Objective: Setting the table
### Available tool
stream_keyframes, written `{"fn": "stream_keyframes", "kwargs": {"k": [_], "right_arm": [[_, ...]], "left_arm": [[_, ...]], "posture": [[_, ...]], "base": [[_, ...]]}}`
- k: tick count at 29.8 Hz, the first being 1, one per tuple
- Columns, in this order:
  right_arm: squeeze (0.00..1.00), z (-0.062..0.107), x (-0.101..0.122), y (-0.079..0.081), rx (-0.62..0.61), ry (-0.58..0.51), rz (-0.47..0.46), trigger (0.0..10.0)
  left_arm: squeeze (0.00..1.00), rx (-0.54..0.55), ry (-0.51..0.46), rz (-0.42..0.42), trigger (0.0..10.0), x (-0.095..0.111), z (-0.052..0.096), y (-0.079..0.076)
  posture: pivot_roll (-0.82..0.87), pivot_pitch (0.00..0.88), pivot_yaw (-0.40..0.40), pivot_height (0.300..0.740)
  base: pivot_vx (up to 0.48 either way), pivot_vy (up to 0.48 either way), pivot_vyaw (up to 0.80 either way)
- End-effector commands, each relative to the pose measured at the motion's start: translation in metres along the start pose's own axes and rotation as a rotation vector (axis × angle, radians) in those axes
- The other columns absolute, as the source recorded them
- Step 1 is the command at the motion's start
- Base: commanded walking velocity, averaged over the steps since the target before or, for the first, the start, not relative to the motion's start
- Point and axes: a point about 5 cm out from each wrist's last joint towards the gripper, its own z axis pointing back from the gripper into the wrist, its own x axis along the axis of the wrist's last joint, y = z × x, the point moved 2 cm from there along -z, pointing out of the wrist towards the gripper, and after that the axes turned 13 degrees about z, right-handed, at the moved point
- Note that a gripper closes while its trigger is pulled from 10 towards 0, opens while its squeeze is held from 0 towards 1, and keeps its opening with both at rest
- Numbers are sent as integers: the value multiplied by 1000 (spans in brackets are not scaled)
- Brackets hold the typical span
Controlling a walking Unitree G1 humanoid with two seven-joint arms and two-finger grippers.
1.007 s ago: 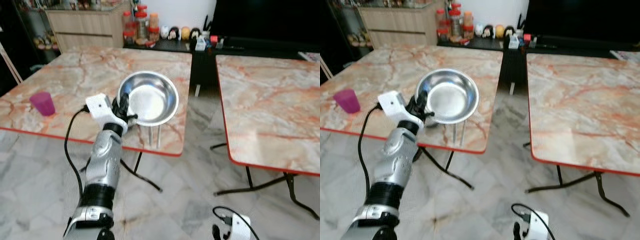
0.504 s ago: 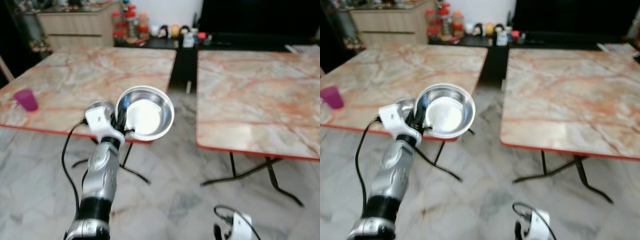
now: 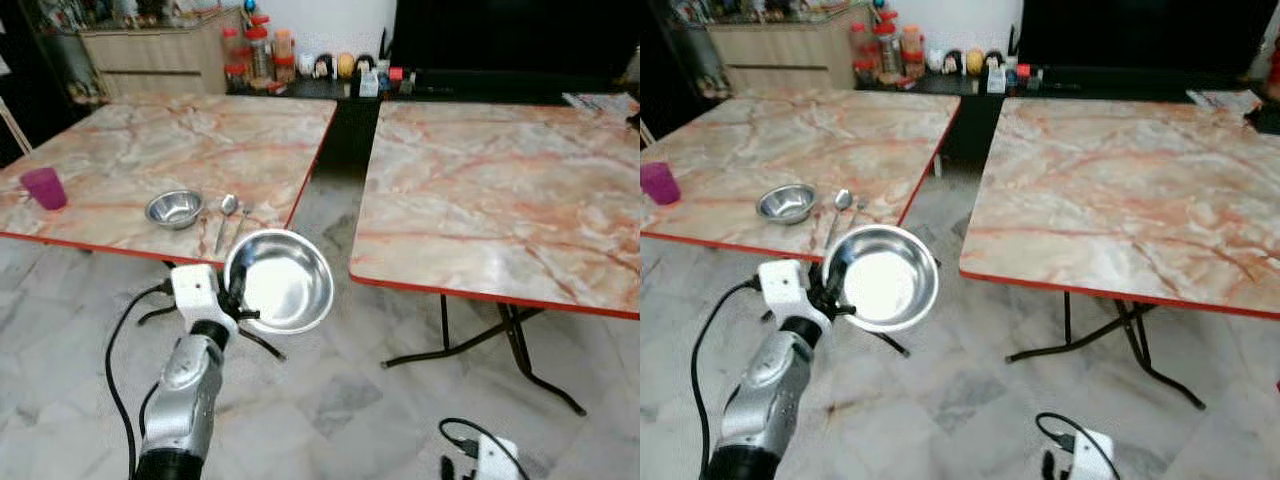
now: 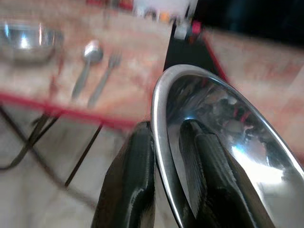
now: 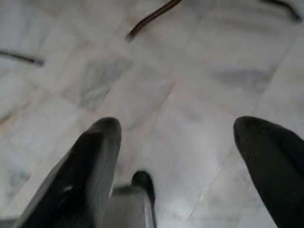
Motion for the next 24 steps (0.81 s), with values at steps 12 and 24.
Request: {"fn": "stream_keyframes", "kwargs": {"k": [12,24], "right_arm": [[0,1,-2,8,17,4,-5,10000],[0,0,2,5,7,-7,-16,10000]], "left_arm": [[0,496,442,-29,10000,-101,76,110],[0,792,286,522,10000,-111,94,129]], "posture": [[12,0,-3,740],[-1,0,-12,740]], "base": [[0,0,0],[0,0,0]]}}
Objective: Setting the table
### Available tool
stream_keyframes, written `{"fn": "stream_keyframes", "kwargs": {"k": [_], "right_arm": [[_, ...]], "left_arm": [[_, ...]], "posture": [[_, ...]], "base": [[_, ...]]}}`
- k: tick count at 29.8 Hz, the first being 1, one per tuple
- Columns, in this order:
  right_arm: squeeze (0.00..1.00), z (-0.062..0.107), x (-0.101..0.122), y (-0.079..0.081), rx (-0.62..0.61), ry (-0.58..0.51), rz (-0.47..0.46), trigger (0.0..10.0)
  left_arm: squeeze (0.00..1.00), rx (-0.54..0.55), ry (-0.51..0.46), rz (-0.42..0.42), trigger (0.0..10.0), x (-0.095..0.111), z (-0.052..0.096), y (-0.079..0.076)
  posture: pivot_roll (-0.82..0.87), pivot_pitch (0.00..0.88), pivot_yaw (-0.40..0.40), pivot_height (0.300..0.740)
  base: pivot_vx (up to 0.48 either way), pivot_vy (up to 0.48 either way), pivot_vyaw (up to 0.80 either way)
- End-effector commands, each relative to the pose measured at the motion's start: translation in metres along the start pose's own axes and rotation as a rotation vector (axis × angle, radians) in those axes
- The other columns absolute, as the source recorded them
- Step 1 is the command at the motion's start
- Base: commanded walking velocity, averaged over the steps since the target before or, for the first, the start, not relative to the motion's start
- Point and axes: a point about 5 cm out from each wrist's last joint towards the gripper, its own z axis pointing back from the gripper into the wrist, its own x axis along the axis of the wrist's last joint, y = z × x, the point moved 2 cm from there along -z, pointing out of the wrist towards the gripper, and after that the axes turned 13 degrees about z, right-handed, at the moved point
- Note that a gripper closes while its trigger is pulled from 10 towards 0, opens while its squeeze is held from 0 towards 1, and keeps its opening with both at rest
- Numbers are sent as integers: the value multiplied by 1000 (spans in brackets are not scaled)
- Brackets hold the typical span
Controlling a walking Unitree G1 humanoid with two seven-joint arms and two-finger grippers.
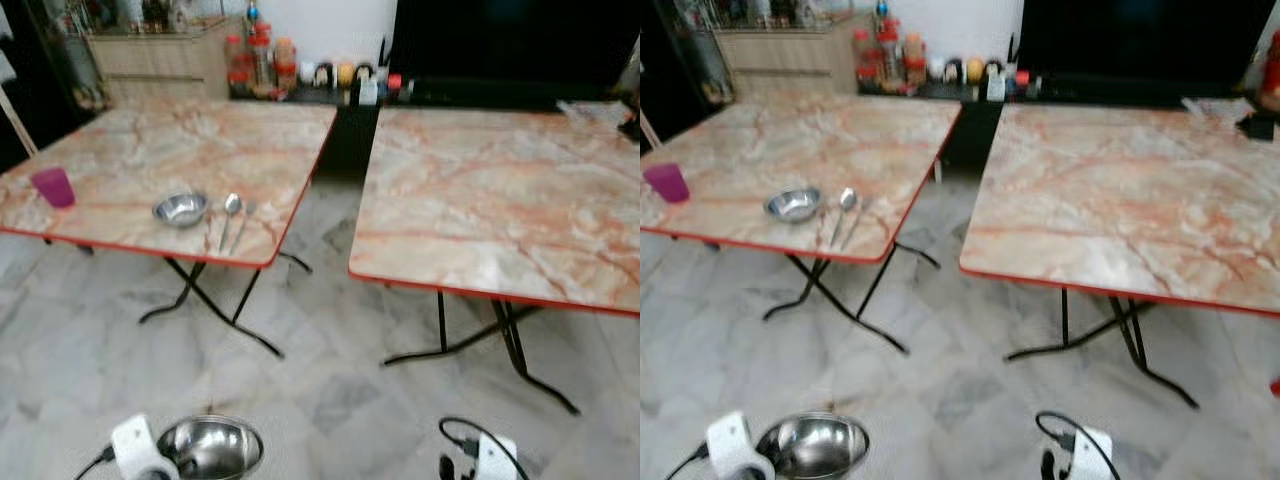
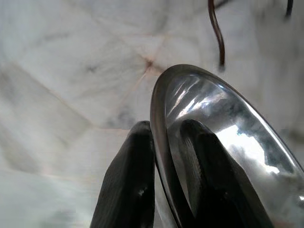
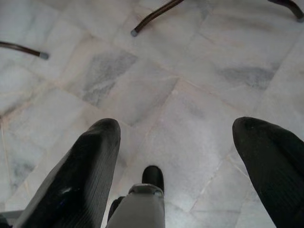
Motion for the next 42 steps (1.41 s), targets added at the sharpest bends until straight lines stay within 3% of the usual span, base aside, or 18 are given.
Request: {"fn": "stream_keyframes", "kwargs": {"k": [1,2,4,6,20,27,42], "right_arm": [[0,-1,5,0,-3,-12,-8,10000],[0,-1,5,0,-3,-13,-8,10000],[0,-1,5,0,-3,-13,-8,10000],[0,-2,7,1,-3,-17,-11,10000],[0,-2,10,0,-20,-29,-37,10000],[0,-2,7,-1,-19,-19,-36,10000],[0,-1,6,-5,-30,-20,-38,10000]], "left_arm": [[0,-4,-18,166,10000,5,-2,-3],[0,-5,-19,213,10000,5,-2,-3],[0,-5,-19,215,10000,5,-2,-3],[0,23,-13,124,10000,5,-2,0],[0,-8,61,-129,10000,-12,-2,-13],[0,-24,90,-152,10000,-21,0,-18],[0,-14,105,-167,10000,-27,2,-11]], "posture": [[-1,0,-12,740],[-1,0,-12,740],[-1,0,-12,740],[4,0,-14,740],[-10,0,2,740],[-15,0,12,740],[-30,0,12,740]], "base": [[0,0,0],[0,0,0],[0,0,0],[0,0,0],[0,0,0],[0,0,0],[0,0,0]]}}
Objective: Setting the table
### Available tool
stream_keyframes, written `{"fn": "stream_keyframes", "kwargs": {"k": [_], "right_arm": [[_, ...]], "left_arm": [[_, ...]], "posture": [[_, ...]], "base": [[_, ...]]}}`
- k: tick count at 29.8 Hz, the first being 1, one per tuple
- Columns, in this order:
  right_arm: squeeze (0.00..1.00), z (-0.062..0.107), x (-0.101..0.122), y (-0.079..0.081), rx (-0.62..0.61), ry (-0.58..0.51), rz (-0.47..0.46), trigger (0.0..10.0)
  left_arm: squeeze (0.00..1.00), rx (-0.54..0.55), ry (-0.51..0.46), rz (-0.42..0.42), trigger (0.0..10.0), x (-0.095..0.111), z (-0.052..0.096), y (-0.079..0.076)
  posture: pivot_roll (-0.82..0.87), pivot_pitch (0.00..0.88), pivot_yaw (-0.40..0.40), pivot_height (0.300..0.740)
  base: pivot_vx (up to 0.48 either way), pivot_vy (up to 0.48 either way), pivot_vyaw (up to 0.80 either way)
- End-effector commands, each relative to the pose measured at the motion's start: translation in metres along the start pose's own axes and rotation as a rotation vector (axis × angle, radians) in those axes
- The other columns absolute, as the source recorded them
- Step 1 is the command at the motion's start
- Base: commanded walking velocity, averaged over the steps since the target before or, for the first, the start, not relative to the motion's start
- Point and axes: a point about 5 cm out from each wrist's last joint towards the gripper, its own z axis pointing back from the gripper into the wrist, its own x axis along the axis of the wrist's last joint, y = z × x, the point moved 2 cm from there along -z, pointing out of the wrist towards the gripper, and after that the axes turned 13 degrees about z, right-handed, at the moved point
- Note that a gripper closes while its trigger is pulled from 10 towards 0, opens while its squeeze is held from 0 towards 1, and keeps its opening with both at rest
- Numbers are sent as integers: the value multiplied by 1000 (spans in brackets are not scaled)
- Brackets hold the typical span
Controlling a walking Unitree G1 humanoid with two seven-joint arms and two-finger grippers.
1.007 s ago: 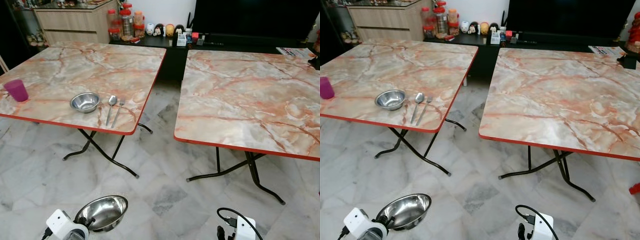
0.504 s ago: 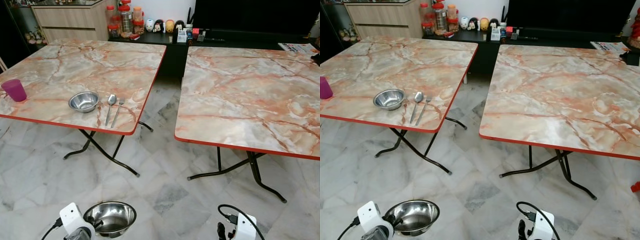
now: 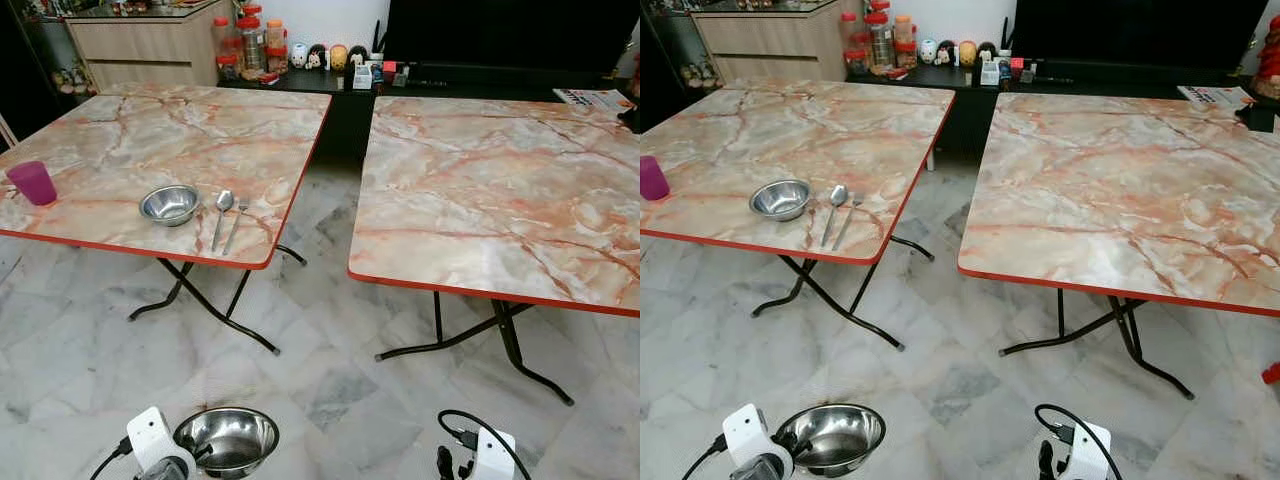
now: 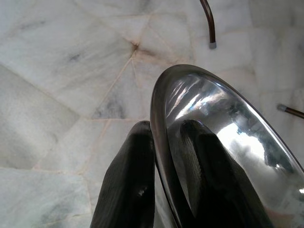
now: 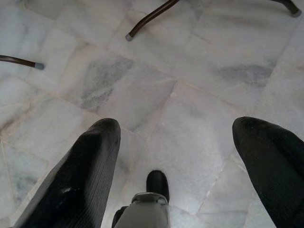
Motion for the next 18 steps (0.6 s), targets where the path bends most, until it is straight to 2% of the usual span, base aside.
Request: {"fn": "stream_keyframes", "kwargs": {"k": [1,5,7,9,18], "right_arm": [[0,0,-1,-2,-8,2,-9,10000],[0,1,-3,-2,-4,8,-14,10000],[0,1,-4,-2,-4,13,-18,10000],[0,1,-3,-2,-4,4,-31,10000],[0,1,-2,-3,-6,-5,-16,10000]], "left_arm": [[0,10,23,-27,10000,-5,1,4],[0,8,24,-31,10000,-6,1,4],[0,7,26,-36,10000,-7,1,3],[0,3,33,-54,10000,-8,1,2],[0,3,35,-51,10000,-9,1,2]], "posture": [[-29,0,11,740],[-31,0,11,740],[-34,0,11,740],[-36,0,12,740],[-34,0,6,740]], "base": [[0,0,0],[0,0,0],[0,0,-800],[0,-277,-800],[0,-298,0]]}}
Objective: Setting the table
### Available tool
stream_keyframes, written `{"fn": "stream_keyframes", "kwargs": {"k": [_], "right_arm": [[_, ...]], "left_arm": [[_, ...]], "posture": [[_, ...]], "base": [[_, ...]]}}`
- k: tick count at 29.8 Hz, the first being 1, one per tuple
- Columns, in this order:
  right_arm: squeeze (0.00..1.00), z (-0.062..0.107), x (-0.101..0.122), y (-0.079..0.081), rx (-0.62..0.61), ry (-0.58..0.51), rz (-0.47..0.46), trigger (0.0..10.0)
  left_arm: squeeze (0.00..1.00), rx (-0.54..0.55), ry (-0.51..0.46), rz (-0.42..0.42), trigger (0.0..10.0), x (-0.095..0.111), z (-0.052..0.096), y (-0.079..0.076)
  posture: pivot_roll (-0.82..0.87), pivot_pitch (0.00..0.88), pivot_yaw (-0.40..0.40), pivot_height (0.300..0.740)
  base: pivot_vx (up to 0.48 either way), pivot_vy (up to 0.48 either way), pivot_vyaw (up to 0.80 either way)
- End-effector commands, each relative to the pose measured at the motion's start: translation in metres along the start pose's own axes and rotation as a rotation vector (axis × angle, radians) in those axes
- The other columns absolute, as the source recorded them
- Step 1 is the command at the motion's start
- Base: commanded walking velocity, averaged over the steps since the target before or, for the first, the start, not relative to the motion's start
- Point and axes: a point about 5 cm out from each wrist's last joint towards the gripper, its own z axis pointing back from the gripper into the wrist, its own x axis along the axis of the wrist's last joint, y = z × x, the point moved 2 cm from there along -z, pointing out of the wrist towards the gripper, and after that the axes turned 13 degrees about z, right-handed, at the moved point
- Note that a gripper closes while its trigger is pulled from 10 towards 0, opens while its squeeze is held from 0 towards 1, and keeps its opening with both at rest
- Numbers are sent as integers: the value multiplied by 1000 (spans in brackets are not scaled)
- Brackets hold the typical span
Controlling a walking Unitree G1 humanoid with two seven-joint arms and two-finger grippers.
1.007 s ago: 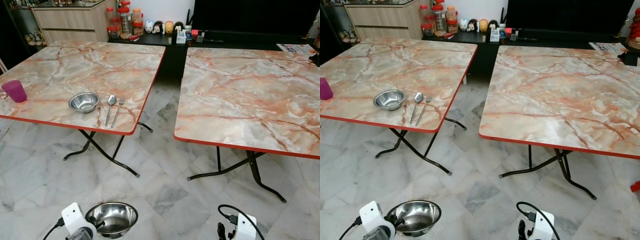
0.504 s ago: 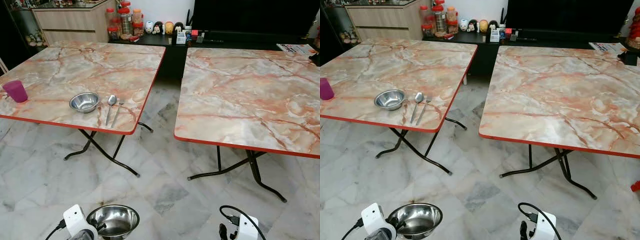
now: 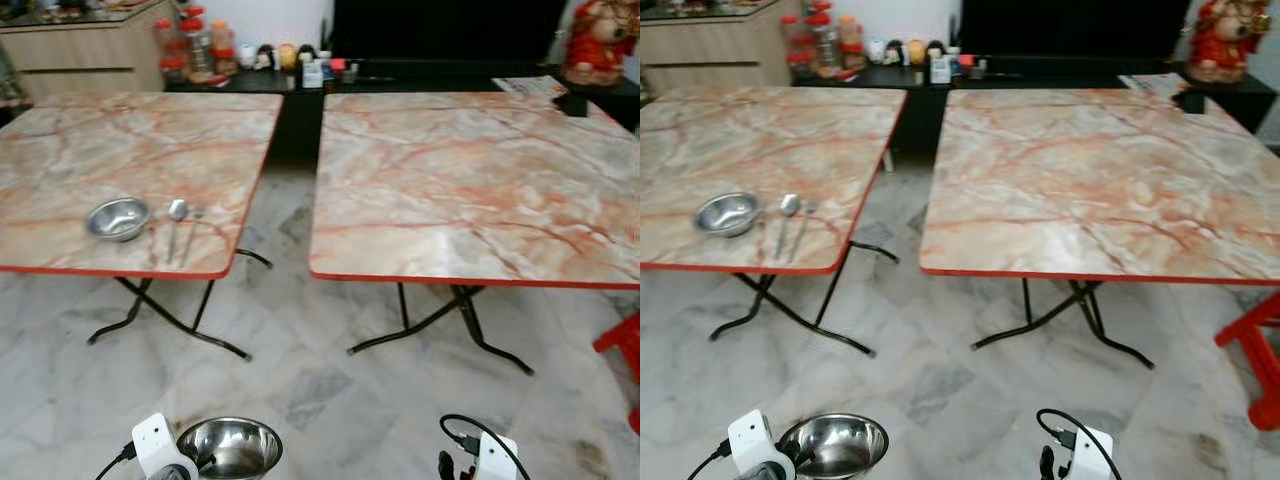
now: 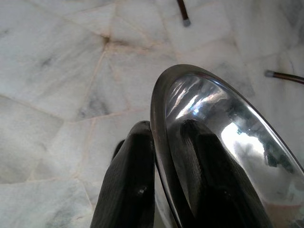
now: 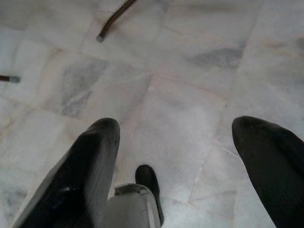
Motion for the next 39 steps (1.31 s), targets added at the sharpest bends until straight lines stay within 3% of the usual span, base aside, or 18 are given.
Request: {"fn": "stream_keyframes", "kwargs": {"k": [1,24,27,39], "right_arm": [[0,-1,3,-2,-9,-12,-10,10000],[0,0,0,-2,-20,0,-22,10000],[0,0,0,-1,-14,0,-18,10000],[0,0,1,-2,-13,-4,-11,10000]], "left_arm": [[0,7,5,-7,10000,0,0,1],[0,9,1,-8,10000,0,1,5],[0,1,5,-115,10000,-2,1,4],[0,2,13,-112,10000,-6,2,7]], "posture": [[-34,0,6,740],[-23,0,4,740],[-13,0,-4,740],[-19,0,-13,740]], "base": [[0,-304,0],[0,-300,0],[0,0,0],[93,0,0]]}}
